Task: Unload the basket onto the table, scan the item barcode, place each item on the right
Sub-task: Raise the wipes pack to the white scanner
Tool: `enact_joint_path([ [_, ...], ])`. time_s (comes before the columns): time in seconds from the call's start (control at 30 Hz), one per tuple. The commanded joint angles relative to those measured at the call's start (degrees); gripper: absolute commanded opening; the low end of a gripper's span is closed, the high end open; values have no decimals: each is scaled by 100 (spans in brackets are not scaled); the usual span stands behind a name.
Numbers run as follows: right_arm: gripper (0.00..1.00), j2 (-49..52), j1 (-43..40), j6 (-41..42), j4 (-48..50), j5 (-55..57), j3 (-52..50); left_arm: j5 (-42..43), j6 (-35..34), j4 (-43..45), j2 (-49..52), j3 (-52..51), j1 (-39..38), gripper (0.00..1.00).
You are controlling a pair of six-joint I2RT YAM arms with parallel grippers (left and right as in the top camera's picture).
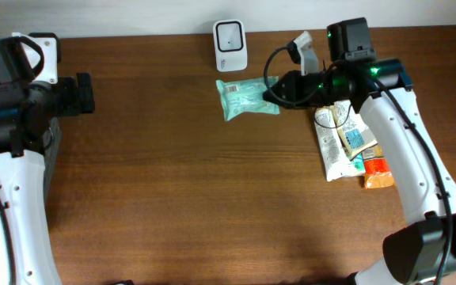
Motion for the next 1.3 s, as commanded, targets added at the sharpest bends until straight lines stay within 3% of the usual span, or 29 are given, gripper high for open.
enact_joint_path([
  [0.0,4,-151,247,42,-125,1672,870,42,72,4,-46,15,4,99],
  [0.13,4,55,951,-623,503,5510,1137,42,72,2,-46,15,4,99],
  [0.2,4,424,1263,-1338,1259,6776,1137,42,72,4,-46,15,4,99],
  [0.3,4,1217,1440,-2376,2441,7823,1137,42,72,4,-46,15,4,99],
  [0.43,4,2214,1563,-3823,4107,8089,1137,42,74,2,-46,15,4,99],
  [0.53,4,2990,1665,-5431,6078,8113,1137,42,74,2,-46,15,4,99],
  [0.67,4,3571,1777,-7147,7423,7897,1137,42,74,2,-46,13,4,99],
  [1.27,4,3713,1899,-7353,7827,7818,1137,42,72,2,-46,13,4,99],
])
